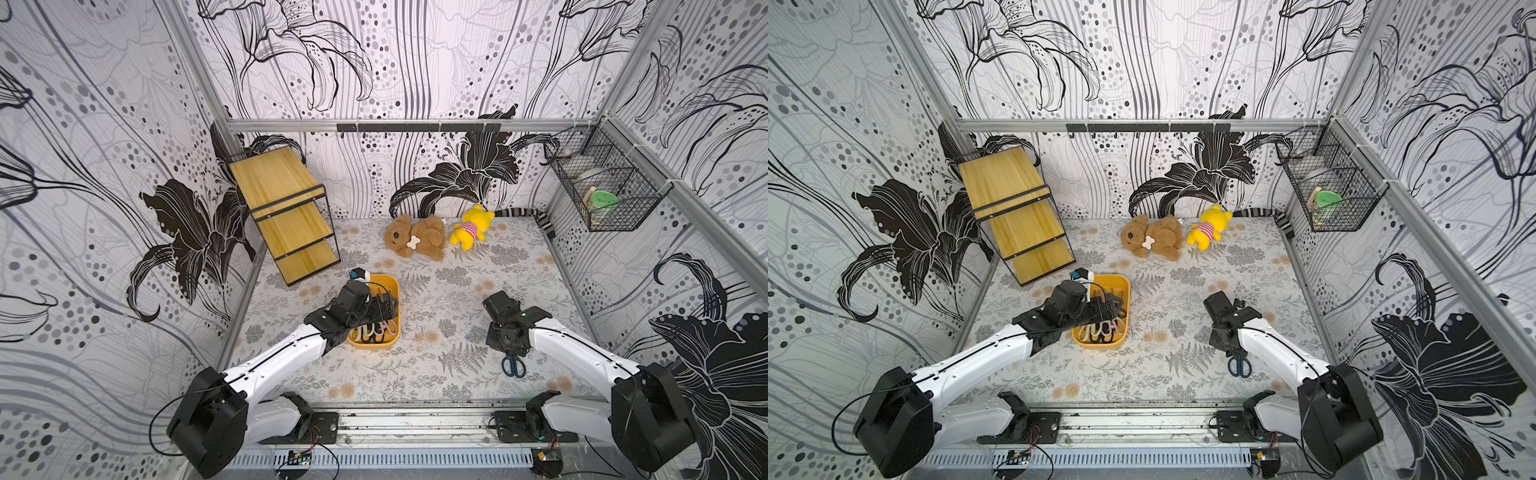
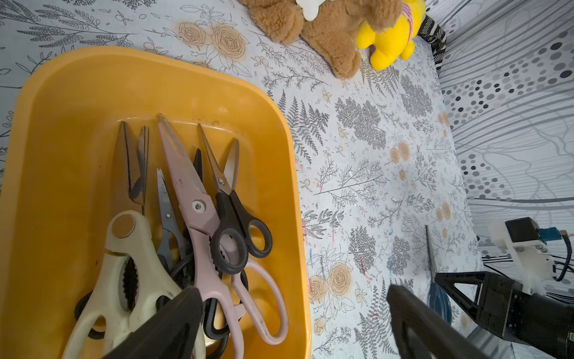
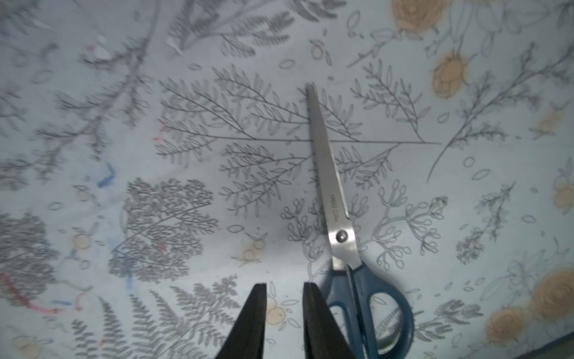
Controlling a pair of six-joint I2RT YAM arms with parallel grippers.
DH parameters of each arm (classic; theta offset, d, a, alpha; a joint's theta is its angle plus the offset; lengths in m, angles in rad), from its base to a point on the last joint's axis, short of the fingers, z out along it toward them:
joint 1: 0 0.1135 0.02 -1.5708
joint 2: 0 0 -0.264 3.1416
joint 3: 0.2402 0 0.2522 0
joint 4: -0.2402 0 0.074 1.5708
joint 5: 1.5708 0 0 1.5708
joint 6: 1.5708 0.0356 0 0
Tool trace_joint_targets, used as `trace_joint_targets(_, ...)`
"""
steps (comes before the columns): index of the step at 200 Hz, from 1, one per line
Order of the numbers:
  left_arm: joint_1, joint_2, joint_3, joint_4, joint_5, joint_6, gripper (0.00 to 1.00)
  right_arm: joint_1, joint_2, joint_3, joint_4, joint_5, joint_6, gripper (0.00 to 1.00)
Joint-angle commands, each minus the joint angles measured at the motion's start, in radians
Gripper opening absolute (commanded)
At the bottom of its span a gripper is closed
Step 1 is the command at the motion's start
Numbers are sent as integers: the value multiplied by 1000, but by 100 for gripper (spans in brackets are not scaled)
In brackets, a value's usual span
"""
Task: Put the scissors into the storage box
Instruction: Pick up the scissors from the center of the board.
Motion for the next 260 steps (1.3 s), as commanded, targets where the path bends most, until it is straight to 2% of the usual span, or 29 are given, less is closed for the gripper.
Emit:
trace_joint_targets(1,-10,-2,19,-3,-54,5,97,-16,-28,-48,-12,-35,11,25)
trace_joint_targets(55,-12,-13,9,-2,-67,4,97,-19,-63,-103,15,-76,53,25)
trace_joint_targets(110,-13,-18,8,-3,-77,4,97,-19,-104,-80,-36,-84,74,26)
trace_joint_targets(172,-12,-16,3,1,-79,10,97,-19,-124,-64,-97,-49,106,26)
trace_joint_targets(209,-12,-17,7,-5,-86,15,97,-20,-107,-102,-25,-100,117,26)
trace_joint_targets(260,-11,-25,12,-22,-100,20,97,-19,-58,-116,28,-98,111,26)
